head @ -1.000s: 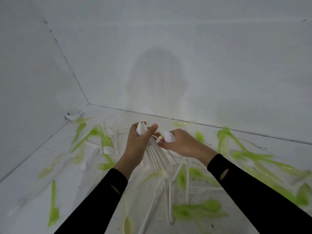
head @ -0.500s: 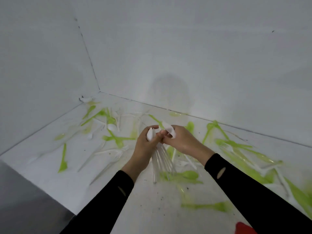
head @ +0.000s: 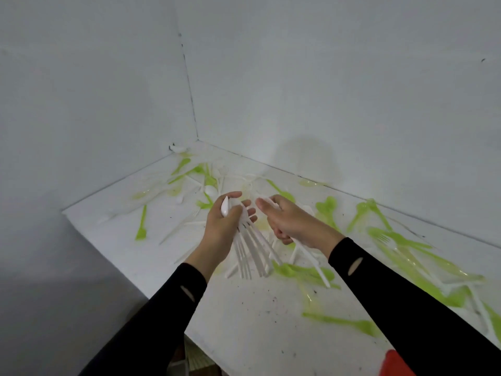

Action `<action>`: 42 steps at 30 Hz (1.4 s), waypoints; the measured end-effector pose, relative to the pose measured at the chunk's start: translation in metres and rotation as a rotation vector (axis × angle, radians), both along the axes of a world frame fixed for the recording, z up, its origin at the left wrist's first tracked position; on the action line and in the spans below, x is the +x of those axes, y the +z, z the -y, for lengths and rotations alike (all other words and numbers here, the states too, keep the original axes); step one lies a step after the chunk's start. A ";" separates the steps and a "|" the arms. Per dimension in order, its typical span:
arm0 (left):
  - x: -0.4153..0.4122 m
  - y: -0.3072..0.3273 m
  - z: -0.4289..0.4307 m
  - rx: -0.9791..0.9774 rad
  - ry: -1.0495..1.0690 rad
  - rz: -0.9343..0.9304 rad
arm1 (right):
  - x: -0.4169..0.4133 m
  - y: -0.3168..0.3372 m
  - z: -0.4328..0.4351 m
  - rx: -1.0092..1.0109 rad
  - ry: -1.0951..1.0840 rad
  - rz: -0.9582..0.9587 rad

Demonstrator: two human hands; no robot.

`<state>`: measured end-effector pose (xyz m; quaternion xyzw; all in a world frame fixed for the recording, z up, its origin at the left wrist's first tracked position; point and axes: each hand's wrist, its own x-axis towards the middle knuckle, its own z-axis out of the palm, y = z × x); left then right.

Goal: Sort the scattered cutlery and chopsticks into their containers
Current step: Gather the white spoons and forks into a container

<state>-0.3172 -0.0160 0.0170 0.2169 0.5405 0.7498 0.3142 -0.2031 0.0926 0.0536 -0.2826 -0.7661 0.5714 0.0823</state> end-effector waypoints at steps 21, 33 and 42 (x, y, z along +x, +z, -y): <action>-0.143 0.011 -0.014 -0.083 0.049 0.020 | -0.156 -0.006 -0.022 0.103 -0.042 0.222; -0.237 -0.002 -0.013 -0.180 -0.137 0.096 | -0.254 -0.043 0.009 0.185 -0.055 -0.104; -0.323 -0.023 0.050 -0.371 0.154 -0.181 | -0.310 -0.075 -0.001 0.193 -0.002 -0.015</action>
